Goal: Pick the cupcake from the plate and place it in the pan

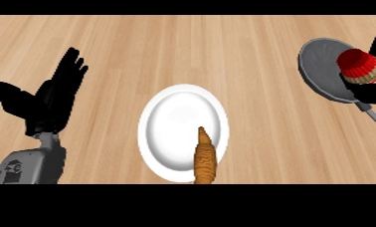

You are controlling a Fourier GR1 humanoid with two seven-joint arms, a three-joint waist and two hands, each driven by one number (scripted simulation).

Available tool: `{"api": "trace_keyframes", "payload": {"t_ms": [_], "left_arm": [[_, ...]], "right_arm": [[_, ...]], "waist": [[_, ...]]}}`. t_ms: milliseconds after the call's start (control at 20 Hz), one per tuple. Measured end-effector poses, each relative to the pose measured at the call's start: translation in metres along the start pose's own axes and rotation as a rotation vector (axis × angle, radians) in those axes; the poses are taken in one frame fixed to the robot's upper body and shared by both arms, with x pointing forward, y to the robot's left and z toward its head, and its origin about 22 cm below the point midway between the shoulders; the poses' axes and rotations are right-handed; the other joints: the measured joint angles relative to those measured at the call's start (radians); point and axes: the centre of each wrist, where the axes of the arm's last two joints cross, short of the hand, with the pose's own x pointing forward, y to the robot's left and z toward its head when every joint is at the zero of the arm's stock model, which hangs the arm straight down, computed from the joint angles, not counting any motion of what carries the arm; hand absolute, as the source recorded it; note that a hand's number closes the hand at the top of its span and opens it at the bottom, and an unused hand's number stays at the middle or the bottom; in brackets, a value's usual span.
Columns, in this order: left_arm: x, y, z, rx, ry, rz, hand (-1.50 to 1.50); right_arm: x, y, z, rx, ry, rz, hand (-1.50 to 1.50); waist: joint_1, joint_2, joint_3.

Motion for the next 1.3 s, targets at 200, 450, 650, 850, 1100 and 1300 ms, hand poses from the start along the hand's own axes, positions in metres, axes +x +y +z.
{"api": "trace_keyframes", "payload": {"t_ms": [200,450,650,850,1100,1300], "left_arm": [[-0.004,0.001,0.001,-0.007,0.002,0.002,0.0],[0.004,-0.008,-0.003,-0.018,-0.004,0.002,0.0],[0.002,-0.011,-0.004,-0.02,-0.005,0.004,0.0],[0.0,-0.008,-0.004,-0.026,-0.006,0.002,0.0],[-0.002,-0.012,0.0,-0.041,-0.014,-0.003,0.0],[-0.001,-0.013,-0.003,-0.046,-0.02,-0.004,0.0]], "right_arm": [[-0.045,0.001,-0.014,-0.022,0.037,-0.027,1.5],[-0.093,0.021,-0.031,-0.016,0.046,-0.046,1.5],[-0.125,0.043,-0.034,0.013,0.022,-0.078,1.5],[-0.138,0.071,-0.04,0.053,0.005,-0.093,1.5],[-0.147,0.097,-0.042,0.106,0.046,-0.068,1.5],[-0.157,0.112,-0.034,0.166,0.182,-0.12,-1.5]], "waist": [[0.004,0.0,0.0],[0.014,0.003,0.0],[0.02,0.006,0.001],[0.026,0.007,0.001],[0.04,0.012,0.002],[0.045,0.017,0.002]]}}
